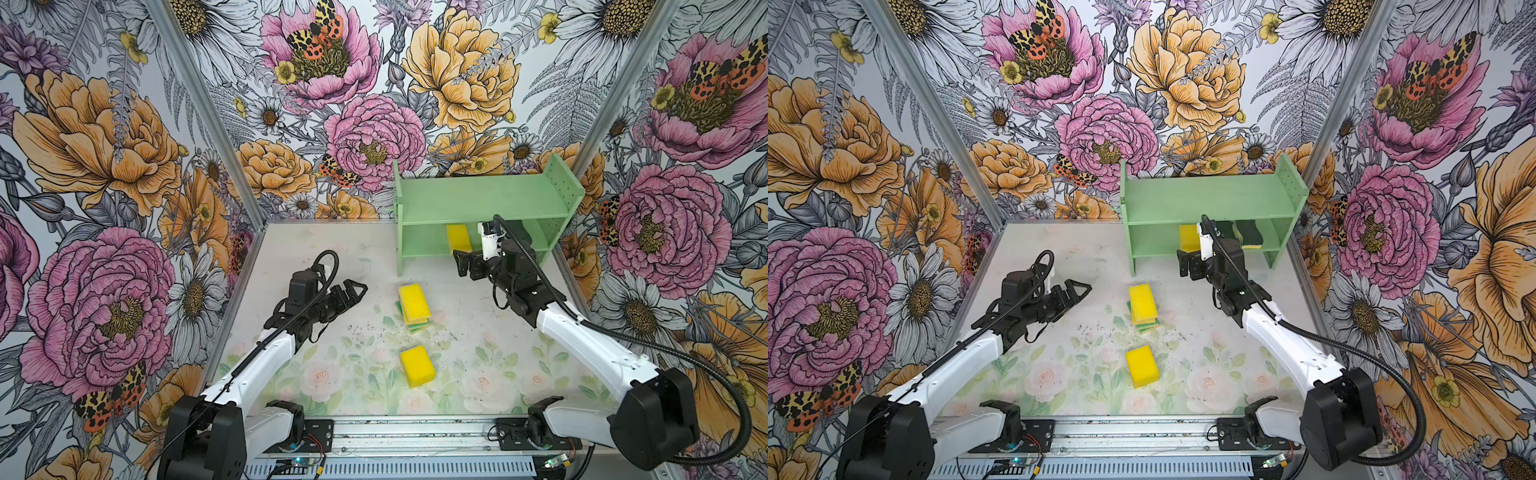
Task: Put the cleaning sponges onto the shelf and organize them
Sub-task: 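Open the right gripper and withdraw it from the shelf, then move the right gripper over the yellow sponge stack on the table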
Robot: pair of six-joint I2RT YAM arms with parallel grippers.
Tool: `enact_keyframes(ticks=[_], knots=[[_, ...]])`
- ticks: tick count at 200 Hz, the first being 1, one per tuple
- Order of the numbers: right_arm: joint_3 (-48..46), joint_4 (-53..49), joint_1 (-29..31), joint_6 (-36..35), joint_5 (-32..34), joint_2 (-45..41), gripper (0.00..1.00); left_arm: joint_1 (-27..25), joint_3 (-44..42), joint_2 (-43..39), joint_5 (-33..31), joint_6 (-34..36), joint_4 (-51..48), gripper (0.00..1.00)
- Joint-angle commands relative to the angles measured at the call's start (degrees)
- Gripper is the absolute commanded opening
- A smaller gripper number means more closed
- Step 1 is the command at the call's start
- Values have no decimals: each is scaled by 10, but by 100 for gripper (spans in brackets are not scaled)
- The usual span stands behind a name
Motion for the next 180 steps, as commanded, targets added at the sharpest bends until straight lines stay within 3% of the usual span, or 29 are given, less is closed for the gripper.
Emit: enact_keyframes(ticks=[1,44,65,130,180], knots=[[0,-62,3,30,-60,-56,100,-7,7,-10,-4,-2,-4,99],[-16,-94,4,83,-166,-106,100,-10,14,-9,-8,-5,-11,99],[-29,-95,16,123,-172,-105,100,-11,15,-9,-12,-6,-15,99],[-70,-99,104,183,-59,-81,100,-15,16,-11,-21,-11,-22,99],[-72,-101,186,237,33,-8,99,-18,11,-11,-29,-14,-24,99]])
